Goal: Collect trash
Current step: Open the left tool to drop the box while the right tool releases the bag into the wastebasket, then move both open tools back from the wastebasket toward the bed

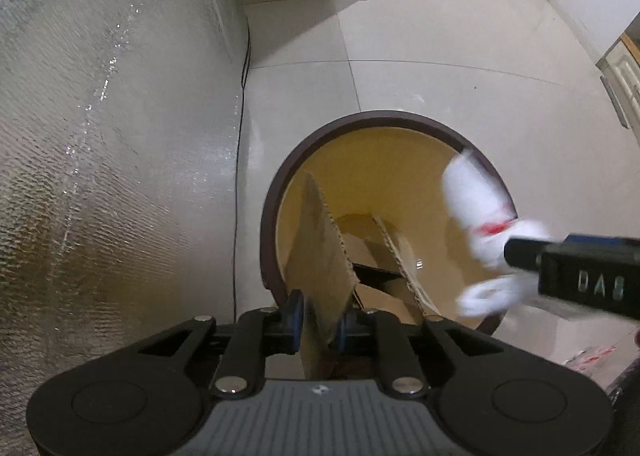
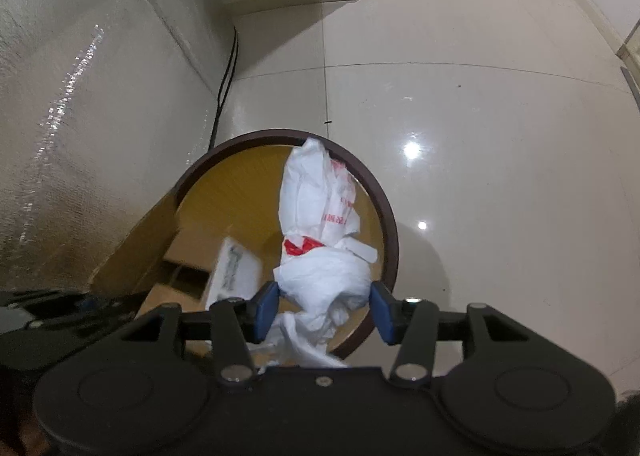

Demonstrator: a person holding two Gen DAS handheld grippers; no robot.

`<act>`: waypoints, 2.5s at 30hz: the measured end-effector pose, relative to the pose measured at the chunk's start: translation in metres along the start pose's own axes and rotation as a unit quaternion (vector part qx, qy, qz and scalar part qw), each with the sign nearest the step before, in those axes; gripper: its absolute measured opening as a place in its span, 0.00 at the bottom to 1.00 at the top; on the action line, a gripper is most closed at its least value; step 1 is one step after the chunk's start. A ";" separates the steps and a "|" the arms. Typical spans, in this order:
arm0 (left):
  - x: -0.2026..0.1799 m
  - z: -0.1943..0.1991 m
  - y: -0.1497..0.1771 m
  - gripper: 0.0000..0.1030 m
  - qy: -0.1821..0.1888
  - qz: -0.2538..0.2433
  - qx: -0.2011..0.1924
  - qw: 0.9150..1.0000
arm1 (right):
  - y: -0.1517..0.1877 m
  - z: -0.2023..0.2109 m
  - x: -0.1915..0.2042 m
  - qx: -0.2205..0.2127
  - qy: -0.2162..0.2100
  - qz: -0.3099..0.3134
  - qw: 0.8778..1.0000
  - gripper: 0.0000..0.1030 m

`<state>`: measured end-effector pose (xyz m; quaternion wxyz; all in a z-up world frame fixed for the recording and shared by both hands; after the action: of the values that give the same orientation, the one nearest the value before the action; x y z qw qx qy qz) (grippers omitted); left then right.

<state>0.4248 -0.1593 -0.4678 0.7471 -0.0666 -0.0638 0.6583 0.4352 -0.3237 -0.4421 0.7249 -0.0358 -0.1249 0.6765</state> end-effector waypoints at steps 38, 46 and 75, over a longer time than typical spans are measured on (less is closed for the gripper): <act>0.012 0.037 0.003 0.97 0.062 0.072 -0.001 0.995 | 0.022 0.006 -0.027 -0.011 0.004 -0.023 1.000 0.70; 0.009 0.041 0.004 0.97 0.046 0.061 -0.001 0.997 | 0.024 0.004 -0.025 -0.011 -0.002 -0.014 1.000 0.70; 0.020 0.091 0.039 1.00 0.006 0.052 -0.015 0.999 | 0.052 0.065 -0.044 -0.063 0.002 -0.028 0.998 1.00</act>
<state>0.3722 -0.1328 -0.3853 0.7114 -0.0849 -0.0651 0.6946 0.3675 -0.3700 -0.3970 0.7403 -0.0794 -0.1672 0.6463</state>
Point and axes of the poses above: each gripper's, at about its wrist camera, not at the fingertips, and z roughly against the way its jaws point, x to its left, y to its underside, the point moved 4 cm from there along -z, roughly the way its jaws point, and after that the axes turned 4 degrees about x, right-handed, at the moved point
